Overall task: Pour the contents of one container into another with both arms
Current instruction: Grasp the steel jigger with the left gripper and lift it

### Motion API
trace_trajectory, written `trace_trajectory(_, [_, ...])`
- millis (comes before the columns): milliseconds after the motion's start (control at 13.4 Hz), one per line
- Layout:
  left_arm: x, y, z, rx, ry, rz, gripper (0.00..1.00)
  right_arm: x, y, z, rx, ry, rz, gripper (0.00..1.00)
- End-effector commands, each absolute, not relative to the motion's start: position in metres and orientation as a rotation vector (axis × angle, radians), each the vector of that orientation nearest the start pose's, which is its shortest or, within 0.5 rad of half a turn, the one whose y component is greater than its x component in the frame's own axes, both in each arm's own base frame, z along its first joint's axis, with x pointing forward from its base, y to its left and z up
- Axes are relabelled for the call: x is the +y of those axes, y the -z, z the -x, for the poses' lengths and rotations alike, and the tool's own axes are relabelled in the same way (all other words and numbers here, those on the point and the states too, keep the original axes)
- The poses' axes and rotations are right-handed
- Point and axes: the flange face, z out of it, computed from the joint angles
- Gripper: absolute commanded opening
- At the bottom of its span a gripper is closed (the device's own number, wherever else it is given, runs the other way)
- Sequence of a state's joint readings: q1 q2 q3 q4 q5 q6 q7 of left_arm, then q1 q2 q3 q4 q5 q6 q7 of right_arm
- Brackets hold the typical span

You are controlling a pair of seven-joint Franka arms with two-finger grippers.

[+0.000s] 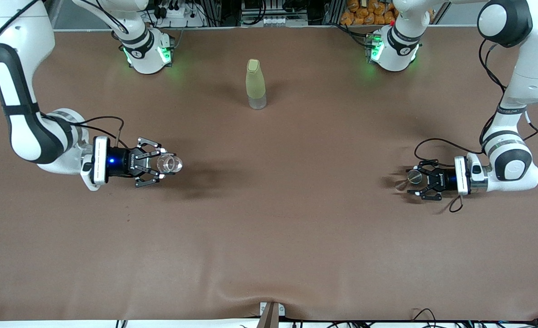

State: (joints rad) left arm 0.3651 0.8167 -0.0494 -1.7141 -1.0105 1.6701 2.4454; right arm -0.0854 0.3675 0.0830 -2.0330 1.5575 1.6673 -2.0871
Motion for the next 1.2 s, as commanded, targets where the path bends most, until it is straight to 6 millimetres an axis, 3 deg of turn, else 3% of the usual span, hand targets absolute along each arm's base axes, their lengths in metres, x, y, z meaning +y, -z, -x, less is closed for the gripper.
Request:
trace_trajectory(0, [0.104, -0.114, -0.582, -1.406, -0.938, -1.452, 0.57, 0.121, -0.313, -0.564, -0.944, 1.031, 1.428, 0.23])
trace_trajectory(150, [0.103, -0.112, -0.582, -1.411, -0.947, -1.444, 0.5, 0.134, -0.315, -0.565, -0.939, 1.042, 1.435, 0.23])
trace_trajectory(299, [0.102, -0.113, -0.583, -1.415, -0.946, -1.443, 0.34, 0.141, -0.317, -0.566, -0.931, 1.052, 1.431, 0.23])
trace_trajectory(374, [0.101, -0.114, -0.583, -1.418, -0.946, -1.44, 0.31, 0.141, -0.317, -0.567, -0.932, 1.054, 1.435, 0.23])
trace_trajectory(524, [0.097, -0.117, -0.586, -1.425, -0.948, -1.432, 0.11, 0.137, -0.317, -0.568, -0.929, 1.059, 1.442, 0.23])
trace_trajectory(673, [0.091, -0.123, -0.591, -1.439, -0.957, -1.418, 0.0, 0.135, -0.318, -0.57, -0.928, 1.064, 1.44, 0.23])
trace_trajectory(898, [0.067, -0.143, -0.611, -1.458, -1.01, -1.366, 0.0, 0.131, -0.33, -0.58, -0.944, 1.094, 1.437, 0.23])
trace_trajectory(1122, [0.023, -0.177, -0.64, -1.513, -1.085, -1.274, 0.0, 0.133, -0.335, -0.584, -0.943, 1.092, 1.446, 0.2])
